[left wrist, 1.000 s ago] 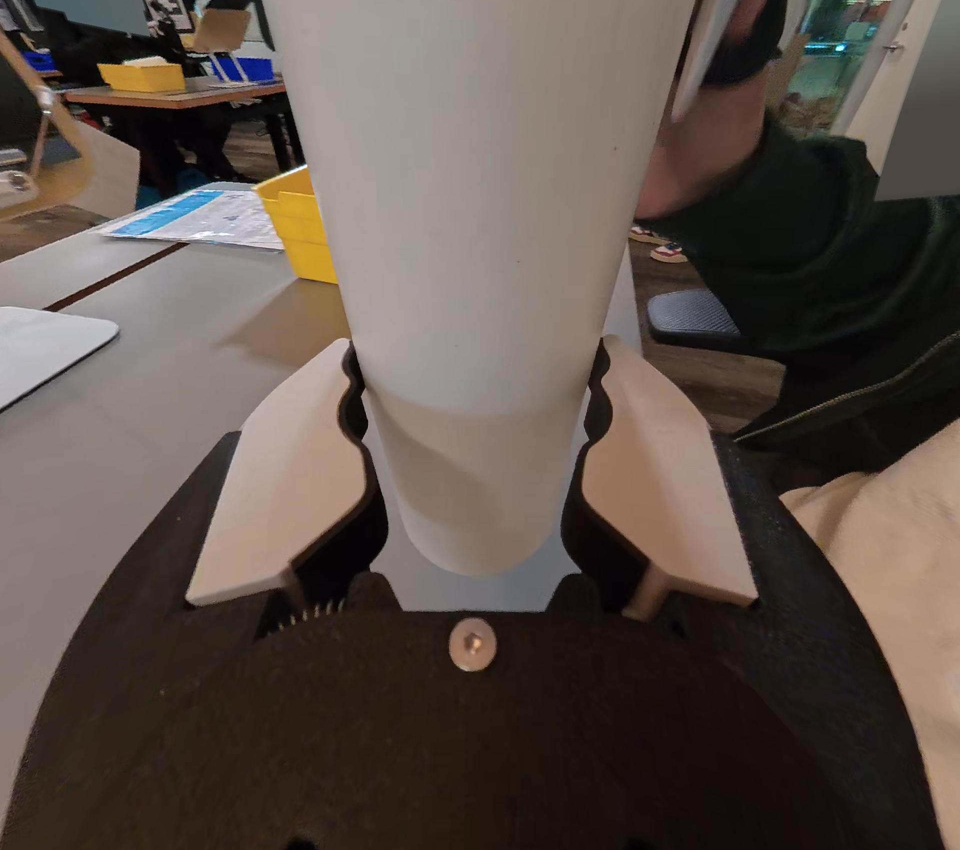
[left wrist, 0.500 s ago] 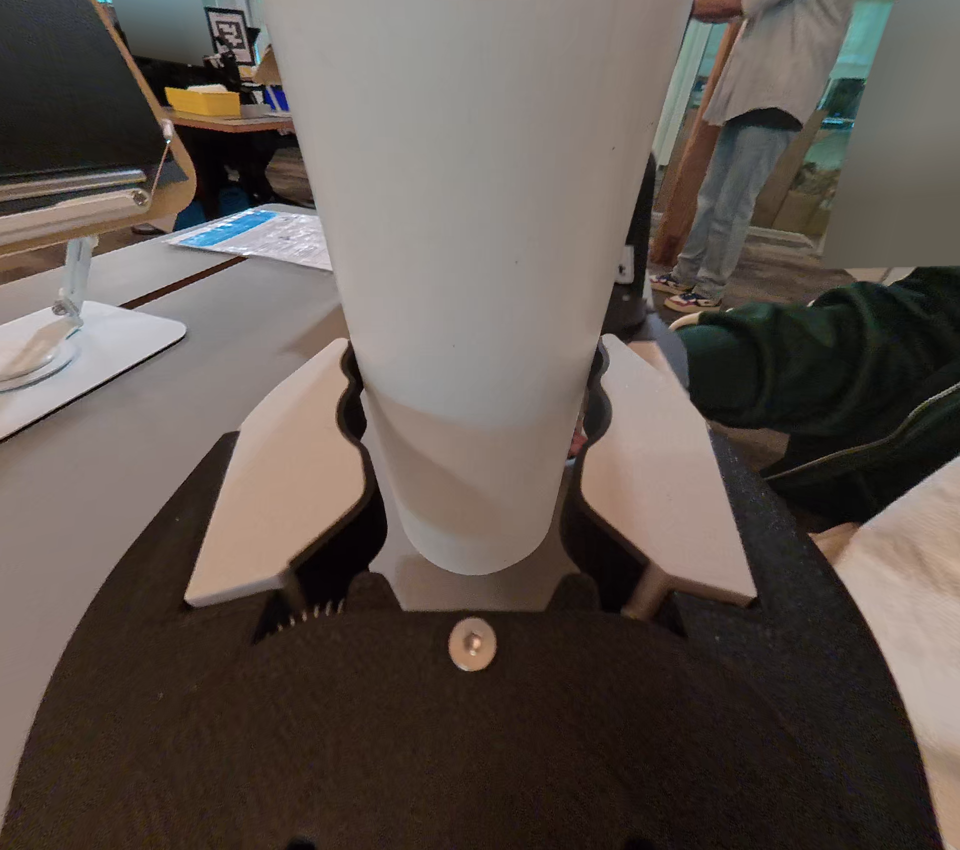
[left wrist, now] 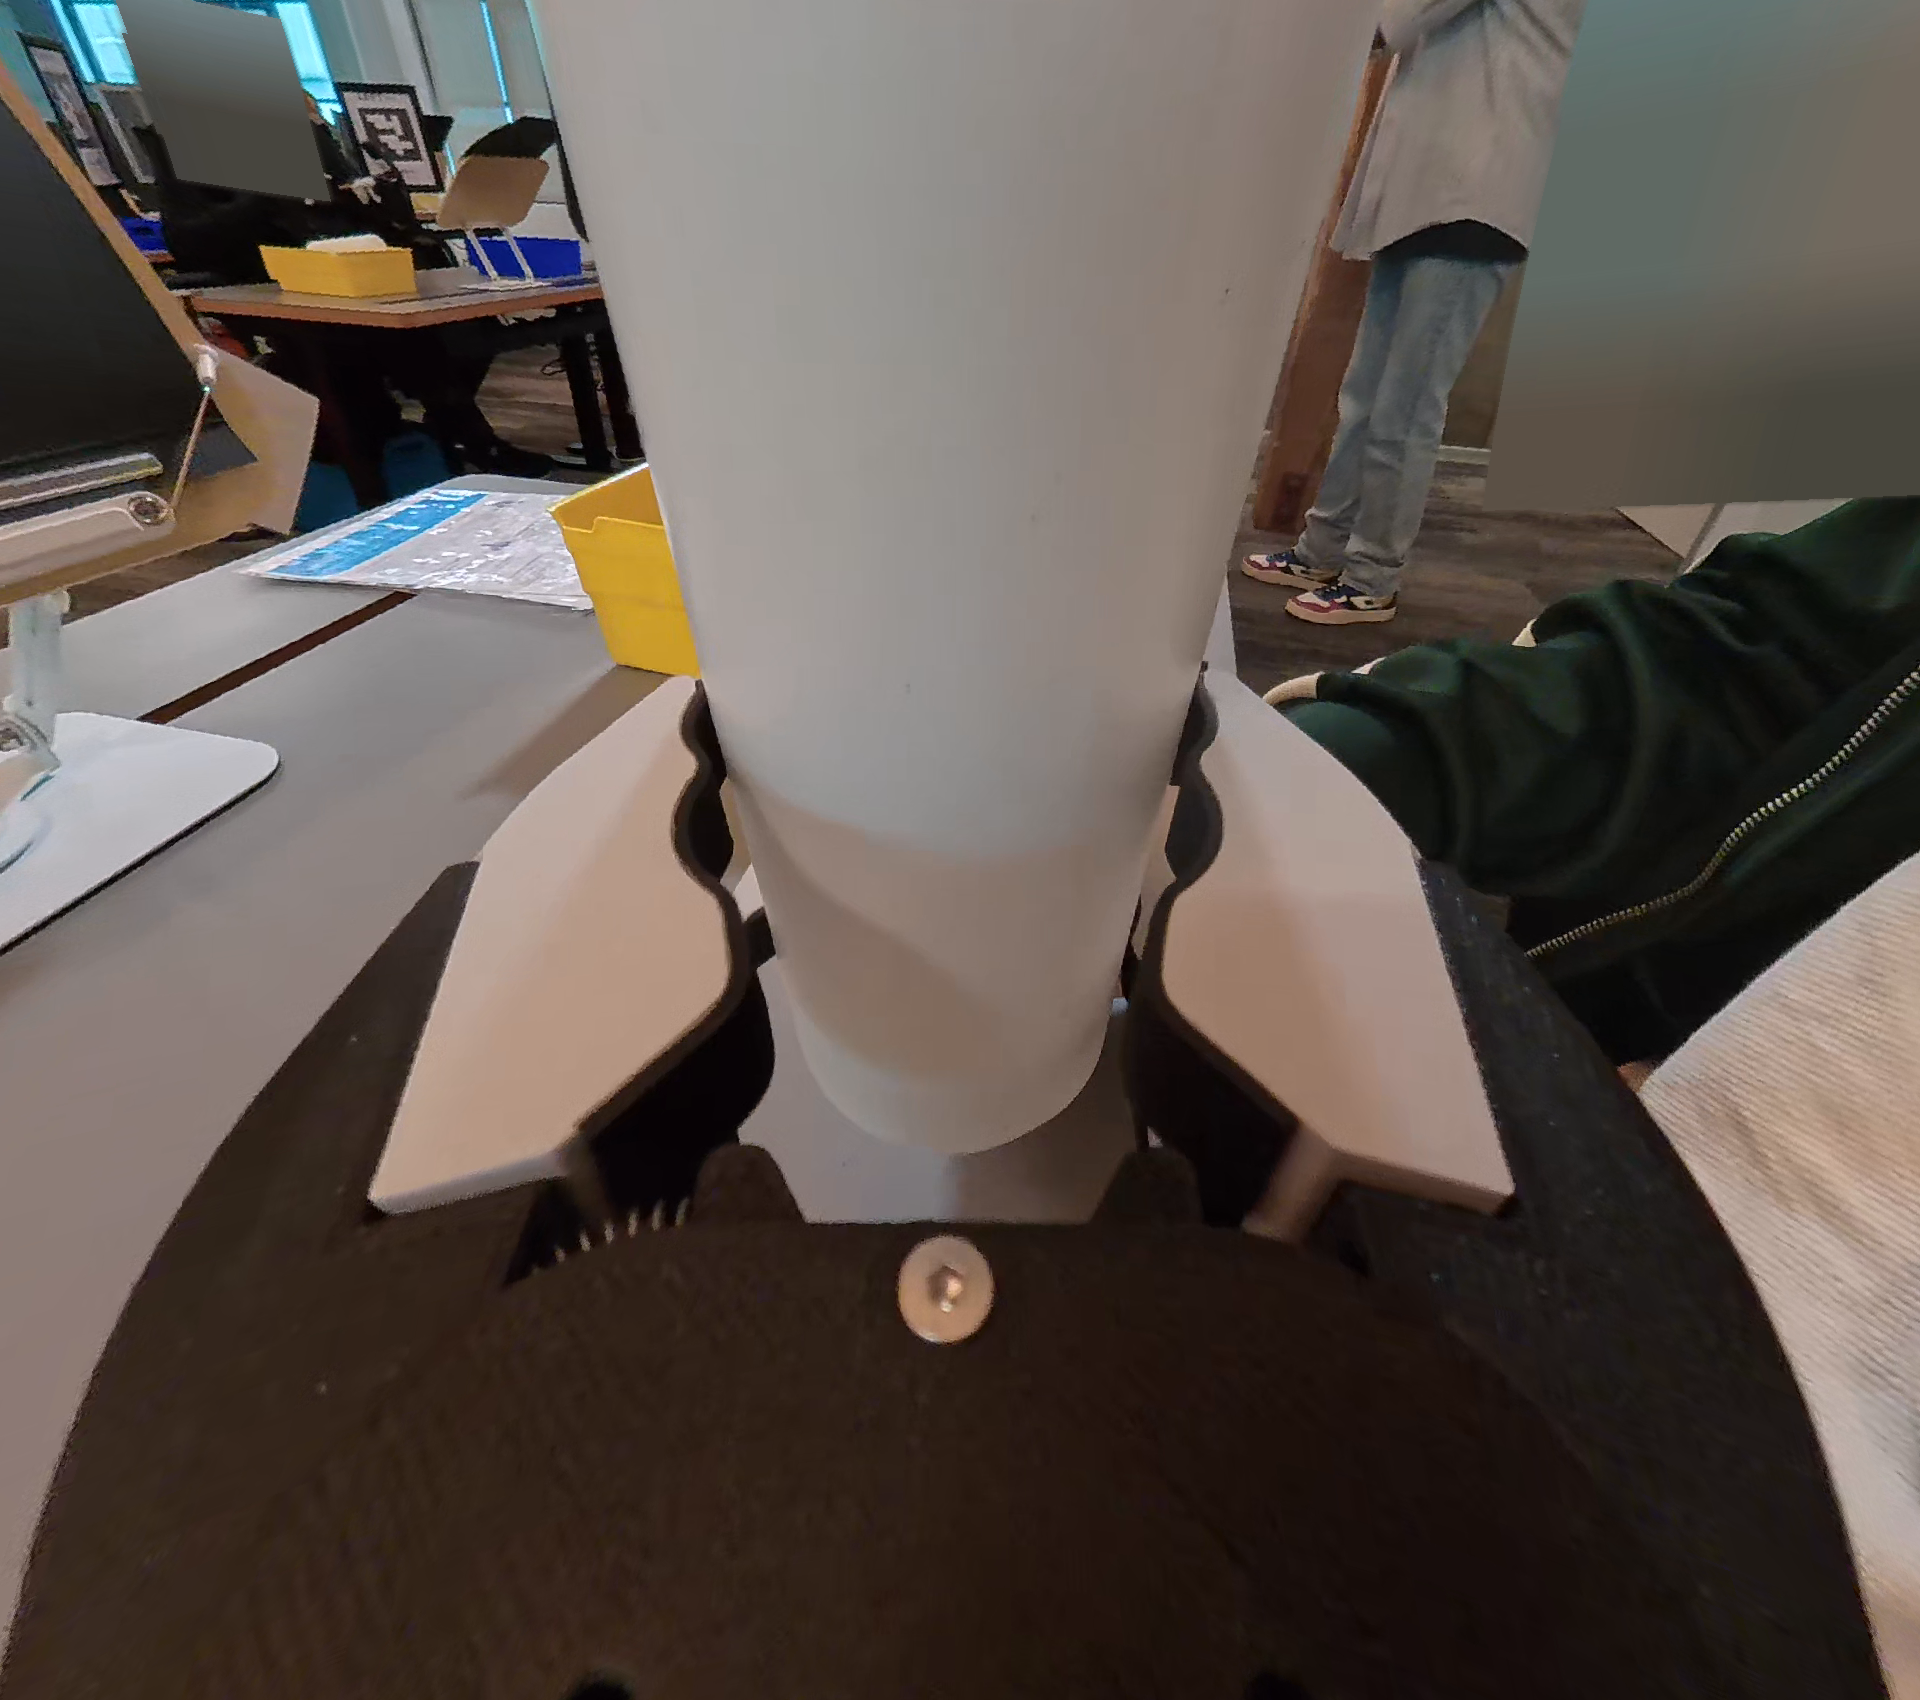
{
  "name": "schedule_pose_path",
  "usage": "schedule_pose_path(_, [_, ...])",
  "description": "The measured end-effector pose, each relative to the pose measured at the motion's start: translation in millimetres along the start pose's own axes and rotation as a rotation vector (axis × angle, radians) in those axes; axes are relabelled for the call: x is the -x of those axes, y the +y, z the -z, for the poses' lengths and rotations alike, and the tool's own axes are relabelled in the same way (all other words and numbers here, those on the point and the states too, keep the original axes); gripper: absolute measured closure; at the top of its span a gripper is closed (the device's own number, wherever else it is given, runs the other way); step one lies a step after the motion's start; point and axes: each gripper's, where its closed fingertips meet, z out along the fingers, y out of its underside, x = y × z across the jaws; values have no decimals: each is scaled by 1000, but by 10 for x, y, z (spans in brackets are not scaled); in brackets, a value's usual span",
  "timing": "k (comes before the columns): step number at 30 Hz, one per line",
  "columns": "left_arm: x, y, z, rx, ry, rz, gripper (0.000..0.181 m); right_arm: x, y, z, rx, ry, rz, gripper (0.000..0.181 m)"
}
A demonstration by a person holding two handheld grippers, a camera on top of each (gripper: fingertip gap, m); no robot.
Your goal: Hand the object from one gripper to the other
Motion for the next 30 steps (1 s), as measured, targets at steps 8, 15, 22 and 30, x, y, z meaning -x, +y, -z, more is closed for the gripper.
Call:
schedule_pose_path(8, [-16, -62, -21, -31, -7, 5, 95, 10, -53, 17, -18, -1, 16, 81])
schedule_pose_path(15, [73, -78, -13, -20, -46, 38, 69, -64, -176, 104, -79, 19, 1, 83])
schedule_pose_path(22, [21, -95, 3, -16, -9, 42, 91, 37, -25, -9, 13, -12, 17, 83])
schedule_pose_path(30, [21, 80, -56, 93, -57, -71, 92, 38, 115, -86, 62, -3, -1, 76])
